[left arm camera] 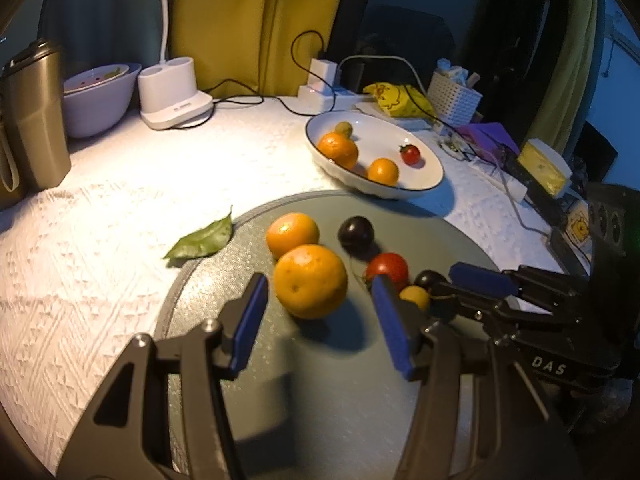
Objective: Organize fruits
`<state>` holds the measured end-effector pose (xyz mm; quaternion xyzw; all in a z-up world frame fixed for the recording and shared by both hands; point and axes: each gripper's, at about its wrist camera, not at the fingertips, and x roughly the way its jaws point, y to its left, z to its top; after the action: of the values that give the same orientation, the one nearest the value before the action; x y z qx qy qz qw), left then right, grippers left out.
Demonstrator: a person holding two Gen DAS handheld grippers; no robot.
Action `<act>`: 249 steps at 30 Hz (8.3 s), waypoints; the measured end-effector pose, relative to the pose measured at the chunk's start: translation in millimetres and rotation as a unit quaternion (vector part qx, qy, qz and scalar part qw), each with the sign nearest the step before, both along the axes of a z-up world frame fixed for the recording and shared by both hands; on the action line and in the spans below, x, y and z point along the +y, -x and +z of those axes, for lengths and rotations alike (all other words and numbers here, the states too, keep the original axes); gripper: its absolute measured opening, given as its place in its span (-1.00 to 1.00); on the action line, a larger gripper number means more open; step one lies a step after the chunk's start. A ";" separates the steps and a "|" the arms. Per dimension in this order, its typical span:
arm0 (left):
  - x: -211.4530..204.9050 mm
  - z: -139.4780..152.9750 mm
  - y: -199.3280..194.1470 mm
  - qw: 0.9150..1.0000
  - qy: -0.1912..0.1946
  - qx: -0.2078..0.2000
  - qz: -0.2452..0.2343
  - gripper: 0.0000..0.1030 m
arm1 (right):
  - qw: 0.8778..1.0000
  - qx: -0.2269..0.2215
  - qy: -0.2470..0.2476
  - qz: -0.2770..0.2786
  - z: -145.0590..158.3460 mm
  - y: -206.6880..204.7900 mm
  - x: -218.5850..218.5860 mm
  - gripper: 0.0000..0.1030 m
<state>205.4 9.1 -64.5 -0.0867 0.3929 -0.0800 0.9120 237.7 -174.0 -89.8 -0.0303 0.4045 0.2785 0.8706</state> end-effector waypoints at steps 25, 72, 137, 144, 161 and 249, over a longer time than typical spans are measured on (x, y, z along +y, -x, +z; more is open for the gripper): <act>-13.5 3.1 -16.3 1.000 -0.027 0.003 -0.016 -0.14 | 1.000 -0.009 -0.011 0.021 10.3 -14.8 -8.3 -0.46; -41.7 44.7 -141.3 0.997 -0.044 -0.041 -0.037 -0.14 | 0.996 -0.088 -0.005 -0.031 38.8 -143.1 -27.4 -0.46; 15.5 47.6 -41.3 0.998 0.009 -0.053 0.009 -0.10 | 0.995 -0.073 0.015 -0.062 38.2 -53.1 2.5 -0.34; 22.0 38.8 -22.5 0.999 0.012 -0.051 0.012 -0.10 | 0.996 -0.062 0.021 -0.055 30.2 -32.9 10.6 -0.34; 33.9 16.6 14.7 0.999 0.021 -0.038 0.026 -0.10 | 0.999 -0.032 0.023 -0.005 10.6 10.4 36.7 -0.34; -86.4 34.7 -49.4 0.994 -0.052 -0.036 -0.087 -0.35 | 0.998 -0.034 -0.020 -0.041 23.4 -48.4 -57.5 -0.45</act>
<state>254.8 -77.2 -29.8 -0.0019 0.3696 -0.1419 0.9183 286.1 -231.5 -66.3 -0.0058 0.3704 0.2490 0.8949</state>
